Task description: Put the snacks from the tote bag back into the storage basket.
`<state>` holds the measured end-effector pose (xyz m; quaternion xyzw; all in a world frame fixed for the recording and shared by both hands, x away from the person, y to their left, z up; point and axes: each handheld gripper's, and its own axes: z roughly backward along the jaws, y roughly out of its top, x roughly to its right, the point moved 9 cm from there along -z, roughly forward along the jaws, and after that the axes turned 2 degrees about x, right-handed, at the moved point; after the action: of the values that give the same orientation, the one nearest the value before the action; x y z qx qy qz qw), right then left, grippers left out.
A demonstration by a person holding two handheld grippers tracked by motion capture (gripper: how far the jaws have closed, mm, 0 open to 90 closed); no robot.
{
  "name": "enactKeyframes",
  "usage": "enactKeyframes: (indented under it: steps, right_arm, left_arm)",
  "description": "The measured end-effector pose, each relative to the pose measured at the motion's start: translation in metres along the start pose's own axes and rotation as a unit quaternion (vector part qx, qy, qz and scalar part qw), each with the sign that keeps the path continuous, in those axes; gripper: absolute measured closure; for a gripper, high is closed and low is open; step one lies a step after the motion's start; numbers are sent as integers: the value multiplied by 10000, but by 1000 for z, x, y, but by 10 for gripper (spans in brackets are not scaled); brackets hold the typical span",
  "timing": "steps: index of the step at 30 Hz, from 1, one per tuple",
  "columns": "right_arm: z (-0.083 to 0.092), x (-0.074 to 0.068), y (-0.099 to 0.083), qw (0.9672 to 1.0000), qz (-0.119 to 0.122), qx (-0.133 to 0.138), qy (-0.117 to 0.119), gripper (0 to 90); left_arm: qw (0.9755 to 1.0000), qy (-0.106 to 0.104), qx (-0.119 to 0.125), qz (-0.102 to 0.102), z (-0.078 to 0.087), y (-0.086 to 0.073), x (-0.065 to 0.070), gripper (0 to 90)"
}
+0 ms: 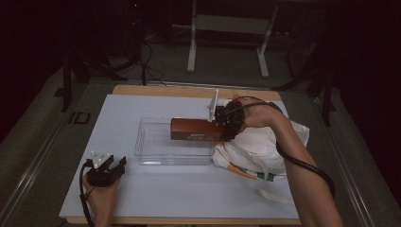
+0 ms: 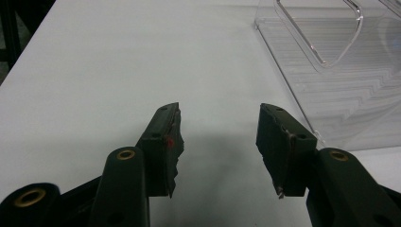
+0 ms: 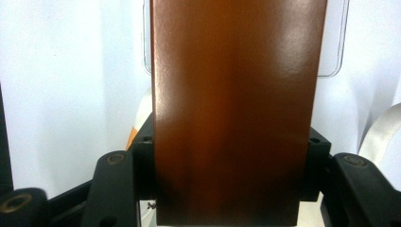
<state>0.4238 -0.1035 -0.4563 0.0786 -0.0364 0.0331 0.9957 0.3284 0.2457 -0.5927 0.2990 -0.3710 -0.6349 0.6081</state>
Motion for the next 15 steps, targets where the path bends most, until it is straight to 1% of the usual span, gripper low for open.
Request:
enactKeyframes:
  steps: [8,13,15]
  right_arm:
    - [-2,0,5,10000,35,1,-1,433]
    - [-3,-1,11,10000,68,6,41,433]
    - [-7,-2,13,9999,87,-10,71,433]
  left_arm:
    - [10000,-3,6,18,0,0,0,511]
    - [10000,-6,6,18,0,0,0,511]
    - [10000,-7,7,21,0,0,0,511]
